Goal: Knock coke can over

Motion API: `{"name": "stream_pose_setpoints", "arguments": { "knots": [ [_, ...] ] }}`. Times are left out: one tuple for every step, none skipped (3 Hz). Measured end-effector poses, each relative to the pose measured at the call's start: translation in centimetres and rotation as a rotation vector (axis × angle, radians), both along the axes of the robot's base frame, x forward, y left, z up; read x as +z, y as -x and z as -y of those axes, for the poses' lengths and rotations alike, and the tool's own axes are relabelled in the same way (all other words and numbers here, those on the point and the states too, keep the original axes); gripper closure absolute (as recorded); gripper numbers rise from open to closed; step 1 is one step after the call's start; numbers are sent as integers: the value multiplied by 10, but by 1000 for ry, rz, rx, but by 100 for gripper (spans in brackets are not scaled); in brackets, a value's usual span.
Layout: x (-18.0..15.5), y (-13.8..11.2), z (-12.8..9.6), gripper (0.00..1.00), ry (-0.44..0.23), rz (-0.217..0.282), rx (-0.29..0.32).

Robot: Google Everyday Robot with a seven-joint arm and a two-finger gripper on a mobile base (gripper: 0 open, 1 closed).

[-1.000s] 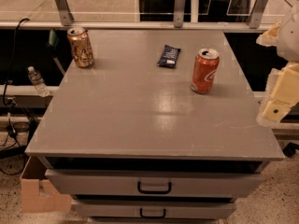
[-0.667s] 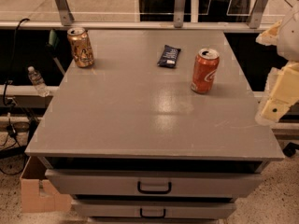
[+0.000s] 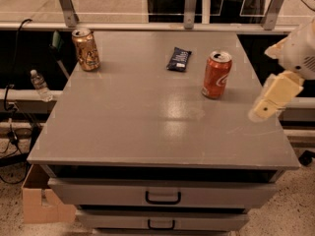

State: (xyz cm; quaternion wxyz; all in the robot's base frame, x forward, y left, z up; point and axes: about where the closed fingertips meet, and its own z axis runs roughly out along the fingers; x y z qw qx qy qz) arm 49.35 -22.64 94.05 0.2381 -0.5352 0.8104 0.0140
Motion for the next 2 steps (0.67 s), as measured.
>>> {"name": "stream_pose_setpoints", "arguments": {
  "knots": [
    [-19,-31,1,0,-117,17,-60],
    [-36,-53,-14,0,-231,8,-72]
  ]
}}
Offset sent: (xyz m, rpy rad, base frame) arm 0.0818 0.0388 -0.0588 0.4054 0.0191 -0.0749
